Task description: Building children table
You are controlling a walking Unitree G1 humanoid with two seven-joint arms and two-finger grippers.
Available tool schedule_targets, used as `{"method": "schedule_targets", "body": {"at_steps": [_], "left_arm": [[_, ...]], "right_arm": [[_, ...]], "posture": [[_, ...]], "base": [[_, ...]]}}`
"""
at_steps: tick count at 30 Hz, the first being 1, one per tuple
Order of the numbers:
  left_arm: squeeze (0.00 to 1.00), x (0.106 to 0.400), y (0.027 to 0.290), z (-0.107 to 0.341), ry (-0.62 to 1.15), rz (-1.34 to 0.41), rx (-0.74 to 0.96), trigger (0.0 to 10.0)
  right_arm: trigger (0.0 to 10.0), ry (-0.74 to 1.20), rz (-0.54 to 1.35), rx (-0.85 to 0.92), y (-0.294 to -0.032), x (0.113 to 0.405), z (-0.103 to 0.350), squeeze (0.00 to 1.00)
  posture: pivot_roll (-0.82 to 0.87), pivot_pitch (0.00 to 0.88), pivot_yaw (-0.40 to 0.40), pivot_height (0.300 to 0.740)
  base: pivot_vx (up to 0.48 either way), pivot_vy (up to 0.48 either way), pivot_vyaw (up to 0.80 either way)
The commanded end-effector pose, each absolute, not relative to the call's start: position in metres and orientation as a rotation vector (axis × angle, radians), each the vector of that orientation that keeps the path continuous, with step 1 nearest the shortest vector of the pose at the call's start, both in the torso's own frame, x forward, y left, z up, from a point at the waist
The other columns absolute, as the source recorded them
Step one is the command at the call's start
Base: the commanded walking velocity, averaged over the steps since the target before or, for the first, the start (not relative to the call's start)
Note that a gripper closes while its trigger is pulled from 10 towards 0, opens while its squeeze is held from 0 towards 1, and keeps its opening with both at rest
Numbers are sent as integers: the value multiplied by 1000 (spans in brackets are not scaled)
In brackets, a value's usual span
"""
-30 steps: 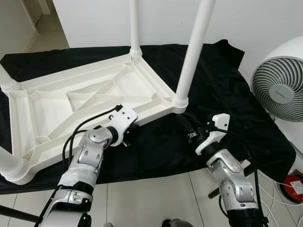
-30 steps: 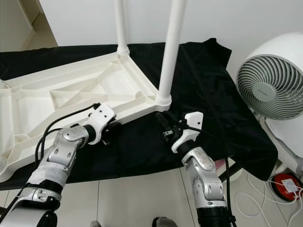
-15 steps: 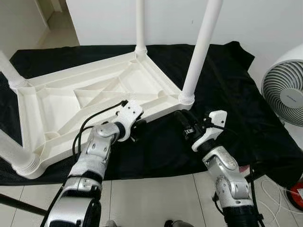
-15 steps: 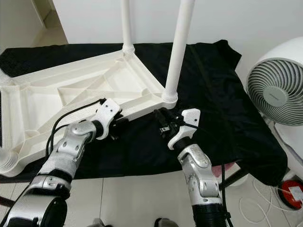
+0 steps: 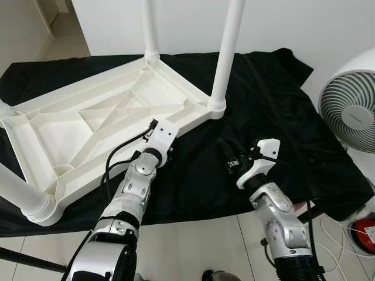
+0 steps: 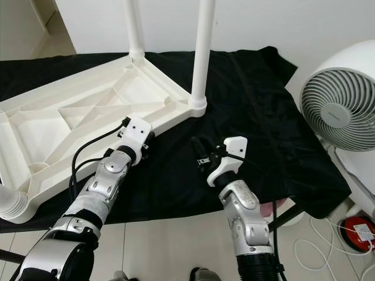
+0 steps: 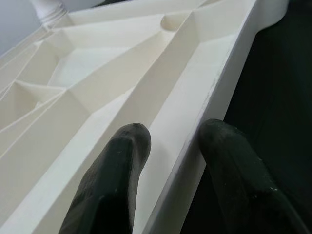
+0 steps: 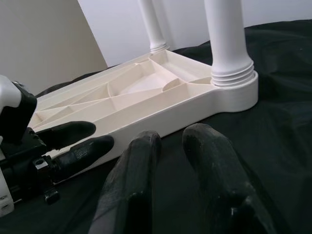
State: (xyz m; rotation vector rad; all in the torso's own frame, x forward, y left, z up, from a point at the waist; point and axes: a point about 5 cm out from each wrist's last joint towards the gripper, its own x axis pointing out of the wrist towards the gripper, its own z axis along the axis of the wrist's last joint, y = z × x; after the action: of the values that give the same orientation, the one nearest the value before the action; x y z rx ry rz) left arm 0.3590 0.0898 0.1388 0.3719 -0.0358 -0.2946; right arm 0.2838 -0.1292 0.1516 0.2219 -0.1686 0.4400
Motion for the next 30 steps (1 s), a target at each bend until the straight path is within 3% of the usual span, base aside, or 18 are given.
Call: {"method": "schedule_targets", "body": {"at_steps": [1,13,18,21,30], "left_arm": [[0,356,91,148,-106,-329,358,10000],[0,345,96,161,-189,-336,319,10000],[0,336,112,167,-203,-344,284,10000],[0,333,137,168,-192,-263,284,10000],[0,331,140,169,-195,-215,251,10000]], "right_arm": [[10000,-165,442,220,-127,284,150,0],[10000,-161,452,223,-124,283,149,0],[10000,-160,456,224,-124,283,149,0],[10000,-163,454,226,-125,284,150,0],[10000,-161,463,231,-122,285,150,0]], "posture": [[-133,92,52,740],[-121,98,49,740],[-120,98,48,740],[-103,102,42,740],[-100,102,37,740]], "base": [[0,0,0],[0,0,0],[0,0,0],[0,0,0],[0,0,0]]}}
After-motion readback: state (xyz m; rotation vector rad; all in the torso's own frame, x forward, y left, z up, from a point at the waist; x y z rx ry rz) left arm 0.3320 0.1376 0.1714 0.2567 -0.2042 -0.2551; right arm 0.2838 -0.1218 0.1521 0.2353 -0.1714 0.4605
